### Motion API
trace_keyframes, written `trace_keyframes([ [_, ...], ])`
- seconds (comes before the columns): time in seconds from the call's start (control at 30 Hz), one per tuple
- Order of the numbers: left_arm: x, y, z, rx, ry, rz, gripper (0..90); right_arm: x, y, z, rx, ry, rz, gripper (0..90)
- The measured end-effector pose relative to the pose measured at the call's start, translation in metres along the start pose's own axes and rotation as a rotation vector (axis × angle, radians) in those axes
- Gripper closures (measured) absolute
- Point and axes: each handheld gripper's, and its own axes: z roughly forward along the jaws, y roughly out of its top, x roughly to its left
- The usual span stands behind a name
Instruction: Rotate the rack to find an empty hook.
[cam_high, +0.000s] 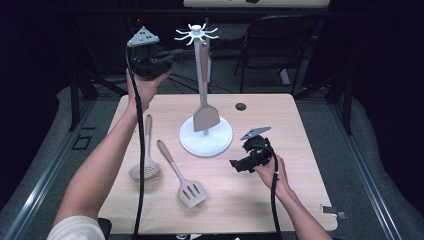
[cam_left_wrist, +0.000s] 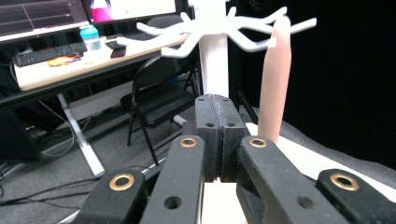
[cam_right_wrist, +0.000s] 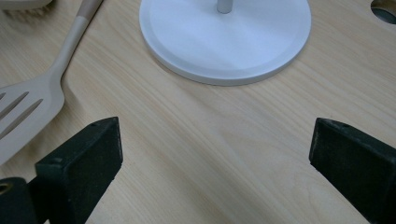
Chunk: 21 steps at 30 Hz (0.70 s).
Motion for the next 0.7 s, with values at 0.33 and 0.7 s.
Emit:
trace_keyframes([
  [0.33,-0.001,0.016,0.001,-0.021,0.013,0.015,89.9,-0.002,-0.001,0.003,0.019,0.012,0.013,2.3],
  [0.7,0.009,0.019,0.005,-0.017,0.044,-0.005,90.0,-0.002,-0.001,0.005,0.025,0.019,0.012,2.4],
])
